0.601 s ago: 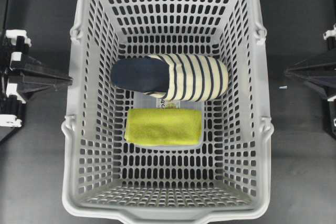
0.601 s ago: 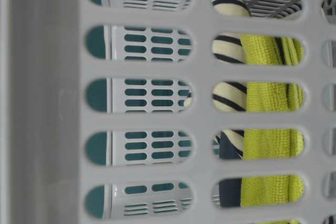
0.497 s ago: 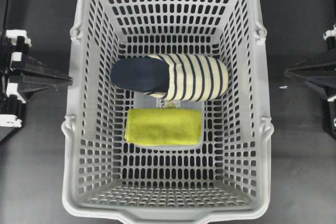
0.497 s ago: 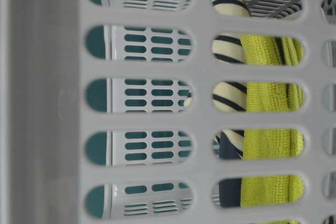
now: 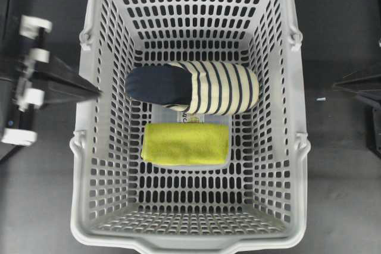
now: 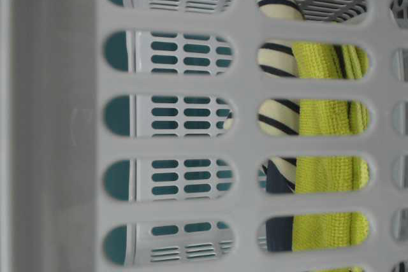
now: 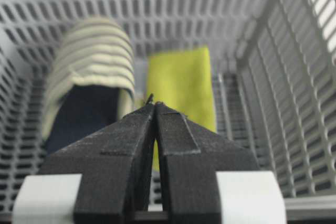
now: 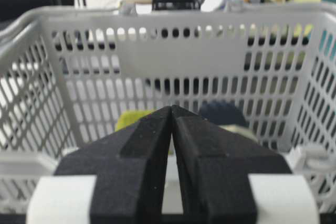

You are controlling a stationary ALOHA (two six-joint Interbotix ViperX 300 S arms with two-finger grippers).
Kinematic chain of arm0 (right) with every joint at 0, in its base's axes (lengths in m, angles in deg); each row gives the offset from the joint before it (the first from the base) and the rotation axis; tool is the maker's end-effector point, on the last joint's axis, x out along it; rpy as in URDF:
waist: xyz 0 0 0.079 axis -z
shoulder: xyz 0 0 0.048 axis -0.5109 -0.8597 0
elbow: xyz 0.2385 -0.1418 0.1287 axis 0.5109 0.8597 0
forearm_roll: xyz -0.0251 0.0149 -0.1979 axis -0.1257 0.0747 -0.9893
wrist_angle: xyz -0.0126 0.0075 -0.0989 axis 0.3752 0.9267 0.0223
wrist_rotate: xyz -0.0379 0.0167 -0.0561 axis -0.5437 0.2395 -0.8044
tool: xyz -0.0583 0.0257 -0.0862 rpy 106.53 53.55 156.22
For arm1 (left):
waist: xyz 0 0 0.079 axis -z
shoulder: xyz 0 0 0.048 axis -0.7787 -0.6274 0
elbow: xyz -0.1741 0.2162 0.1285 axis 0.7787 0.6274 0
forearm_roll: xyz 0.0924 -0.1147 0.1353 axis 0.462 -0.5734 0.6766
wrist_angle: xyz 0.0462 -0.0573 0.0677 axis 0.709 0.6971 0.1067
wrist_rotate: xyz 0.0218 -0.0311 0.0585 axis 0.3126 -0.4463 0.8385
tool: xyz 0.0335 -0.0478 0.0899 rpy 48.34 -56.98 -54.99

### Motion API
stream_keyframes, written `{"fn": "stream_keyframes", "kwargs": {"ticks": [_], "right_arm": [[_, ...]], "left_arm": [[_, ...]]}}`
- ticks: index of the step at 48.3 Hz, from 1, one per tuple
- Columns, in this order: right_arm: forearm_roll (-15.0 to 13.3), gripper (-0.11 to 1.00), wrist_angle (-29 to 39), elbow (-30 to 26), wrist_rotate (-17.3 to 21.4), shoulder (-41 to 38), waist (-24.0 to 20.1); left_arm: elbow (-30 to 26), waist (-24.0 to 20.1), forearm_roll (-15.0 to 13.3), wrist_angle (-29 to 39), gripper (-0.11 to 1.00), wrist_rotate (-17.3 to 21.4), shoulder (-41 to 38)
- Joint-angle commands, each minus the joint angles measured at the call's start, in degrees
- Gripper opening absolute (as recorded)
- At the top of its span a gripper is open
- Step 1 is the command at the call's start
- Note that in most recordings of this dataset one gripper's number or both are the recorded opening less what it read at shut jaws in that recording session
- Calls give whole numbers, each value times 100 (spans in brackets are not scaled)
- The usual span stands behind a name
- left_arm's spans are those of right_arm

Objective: Pick up the yellow cloth from the shopping basket with the left arm.
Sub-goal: 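Move the left gripper into the basket down onto the yellow cloth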

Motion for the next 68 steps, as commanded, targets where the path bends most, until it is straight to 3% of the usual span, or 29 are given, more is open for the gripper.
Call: {"fn": "stream_keyframes", "kwargs": {"ticks": [1, 7, 12, 22, 27, 35, 40, 68], "right_arm": [[26, 0, 343, -193, 44, 88, -9], [18, 1, 413, -211, 114, 167, -9], [18, 9, 422, -202, 132, 167, -9], [18, 57, 439, -185, 132, 149, -9], [18, 73, 439, -185, 132, 149, -9], [26, 72, 422, -158, 132, 167, -9], [18, 72, 404, -132, 132, 167, -9], [18, 71, 404, -44, 132, 176, -9]], "left_arm": [[-554, 132, 26, 369, 0, 35, -580], [-976, 193, 26, 650, 0, 44, -1239], [-1389, 202, 26, 958, 0, 62, -1731], [-2259, 158, 26, 1916, 2, 53, -2707], [-2672, 158, 26, 2338, 21, 18, -3190], [-3182, 158, 35, 2725, 71, 9, -3841], [-3349, 149, 26, 2769, 89, 18, -4210], [-3287, 246, 26, 2733, 86, -9, -5370]]}}
